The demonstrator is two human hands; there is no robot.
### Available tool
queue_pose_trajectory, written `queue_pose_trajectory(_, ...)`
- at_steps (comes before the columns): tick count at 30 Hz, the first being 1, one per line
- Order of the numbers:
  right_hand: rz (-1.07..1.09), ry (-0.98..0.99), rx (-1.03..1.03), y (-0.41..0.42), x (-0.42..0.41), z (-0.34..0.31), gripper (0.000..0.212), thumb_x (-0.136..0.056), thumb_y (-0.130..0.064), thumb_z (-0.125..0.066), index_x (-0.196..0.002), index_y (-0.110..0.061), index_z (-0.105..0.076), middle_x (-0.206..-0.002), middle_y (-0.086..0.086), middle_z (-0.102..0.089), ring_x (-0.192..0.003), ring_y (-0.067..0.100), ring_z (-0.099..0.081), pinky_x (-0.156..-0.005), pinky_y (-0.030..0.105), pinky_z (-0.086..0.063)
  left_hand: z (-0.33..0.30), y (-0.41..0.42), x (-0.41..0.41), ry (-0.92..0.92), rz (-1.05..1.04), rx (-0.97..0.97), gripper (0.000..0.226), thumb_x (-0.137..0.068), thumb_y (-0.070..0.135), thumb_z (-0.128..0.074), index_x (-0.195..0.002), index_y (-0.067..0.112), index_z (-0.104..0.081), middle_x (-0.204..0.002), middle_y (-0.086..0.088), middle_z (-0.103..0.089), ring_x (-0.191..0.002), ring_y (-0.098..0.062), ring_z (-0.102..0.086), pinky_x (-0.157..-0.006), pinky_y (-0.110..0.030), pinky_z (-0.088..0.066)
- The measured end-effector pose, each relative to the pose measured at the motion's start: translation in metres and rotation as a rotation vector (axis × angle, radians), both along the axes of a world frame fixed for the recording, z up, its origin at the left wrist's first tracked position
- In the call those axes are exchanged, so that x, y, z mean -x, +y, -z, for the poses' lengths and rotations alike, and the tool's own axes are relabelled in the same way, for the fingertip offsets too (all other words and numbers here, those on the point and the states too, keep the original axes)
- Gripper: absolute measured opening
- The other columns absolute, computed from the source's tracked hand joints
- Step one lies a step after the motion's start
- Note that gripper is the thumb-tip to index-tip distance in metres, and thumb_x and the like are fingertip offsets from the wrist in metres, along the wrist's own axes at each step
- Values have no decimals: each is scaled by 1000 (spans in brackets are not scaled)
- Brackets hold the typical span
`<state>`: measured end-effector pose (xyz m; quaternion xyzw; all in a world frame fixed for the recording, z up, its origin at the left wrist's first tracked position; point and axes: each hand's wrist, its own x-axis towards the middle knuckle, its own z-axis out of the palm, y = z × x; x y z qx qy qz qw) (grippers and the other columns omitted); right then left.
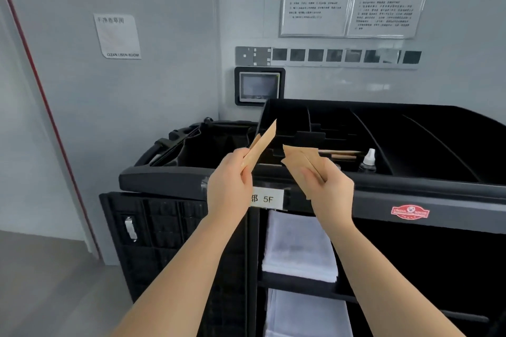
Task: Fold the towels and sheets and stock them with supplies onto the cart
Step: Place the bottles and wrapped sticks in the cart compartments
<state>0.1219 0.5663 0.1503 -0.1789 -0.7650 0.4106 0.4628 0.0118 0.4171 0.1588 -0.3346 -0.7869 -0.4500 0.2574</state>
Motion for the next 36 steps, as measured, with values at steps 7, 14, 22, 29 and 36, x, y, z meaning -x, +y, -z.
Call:
queue_pose_trajectory(7,74,73,-8,40,98,-30,14,-89,-24,-64,-79,-30,-57,-73,-11,-61,-70,1,-58,-54,11,-44,-31,50,103,44,58,-34,35,-91,8,-58,-125,16,-58,-110,4,-65,-93,-11,-61,-71,-9,-39)
queue_pose_trajectory(14,41,167,146,70,149,-43,16,-86,-31,-70,-100,-32,-65,-86,-18,-68,-82,-8,-61,-63,11,-47,-36,95,141,80,151,-54,51,-92,5,-57,-138,26,-50,-116,4,-62,-101,-8,-58,-79,-5,-37)
queue_pose_trajectory(22,-84,239,241,89,171,-54,16,-84,-28,-72,-99,-28,-67,-87,-12,-71,-81,2,-66,-60,16,-52,-45,125,155,58,248,-87,55,-93,2,-55,-141,26,-48,-97,2,-61,-88,-7,-57,-78,-9,-43)
queue_pose_trajectory(29,-138,258,304,100,178,-55,19,-83,-25,-73,-101,-25,-68,-89,-10,-71,-83,6,-67,-65,19,-51,-52,139,158,-184,325,-248,49,-86,3,-64,-131,21,-58,-121,10,-63,-112,-3,-56,-97,-22,-46)
queue_pose_trajectory(36,-275,218,361,106,177,-51,17,-83,-24,-74,-98,-30,-69,-95,-6,-73,-92,15,-68,-75,33,-57,-54,141,156,-306,348,-326,47,-79,14,-75,-122,27,-61,-108,18,-66,-99,7,-58,-80,-10,-46)
